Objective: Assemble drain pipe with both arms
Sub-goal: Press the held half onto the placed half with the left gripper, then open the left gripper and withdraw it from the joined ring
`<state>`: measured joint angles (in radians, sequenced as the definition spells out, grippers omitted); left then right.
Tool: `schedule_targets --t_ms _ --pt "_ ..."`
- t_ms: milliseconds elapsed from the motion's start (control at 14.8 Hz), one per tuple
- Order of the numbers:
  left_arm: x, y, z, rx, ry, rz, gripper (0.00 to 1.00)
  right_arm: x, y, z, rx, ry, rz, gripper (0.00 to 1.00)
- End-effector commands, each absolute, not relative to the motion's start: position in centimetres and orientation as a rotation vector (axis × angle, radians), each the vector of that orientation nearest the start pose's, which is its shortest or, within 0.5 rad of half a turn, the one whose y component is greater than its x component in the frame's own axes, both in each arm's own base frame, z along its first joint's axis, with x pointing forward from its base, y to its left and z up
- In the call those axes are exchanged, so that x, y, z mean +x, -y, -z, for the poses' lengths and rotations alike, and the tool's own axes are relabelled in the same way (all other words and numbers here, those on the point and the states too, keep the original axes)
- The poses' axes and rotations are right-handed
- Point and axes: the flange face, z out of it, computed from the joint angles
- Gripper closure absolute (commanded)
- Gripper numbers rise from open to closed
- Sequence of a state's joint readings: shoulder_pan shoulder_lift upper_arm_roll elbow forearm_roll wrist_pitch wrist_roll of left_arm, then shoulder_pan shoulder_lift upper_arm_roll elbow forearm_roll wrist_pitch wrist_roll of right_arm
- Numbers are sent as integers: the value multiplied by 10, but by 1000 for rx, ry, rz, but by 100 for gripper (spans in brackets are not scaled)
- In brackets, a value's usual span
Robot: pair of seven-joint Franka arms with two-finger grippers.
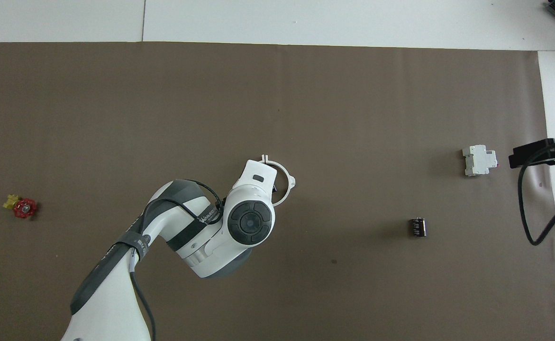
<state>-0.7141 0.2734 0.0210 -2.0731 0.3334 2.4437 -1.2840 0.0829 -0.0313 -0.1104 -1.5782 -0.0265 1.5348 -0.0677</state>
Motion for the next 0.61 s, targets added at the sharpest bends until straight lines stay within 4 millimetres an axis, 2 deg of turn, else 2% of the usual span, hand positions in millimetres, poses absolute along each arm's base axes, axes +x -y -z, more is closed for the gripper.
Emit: schedule_targets --t_ms 0,135,202,337,404,539 --pt "466 357 -353 -2979 468 406 0 537 21 -637 -3149 33 -25 0" --pt "469 336 -389 -2946 439 387 0 537 21 -637 -3149 33 -25 0" --pt "476 316 -409 -2929 420 372 0 537 21 -637 -3149 31 -25 0" --pt "492 271 -441 -2933 346 309 0 537 21 -637 -3149 33 -25 0" --pt "501 251 -463 -2965 307 266 0 537 20 -637 -3149 36 -25 0" --pt "523 194 -503 -3005 224 183 0 537 21 -637 -3149 33 -25 0"
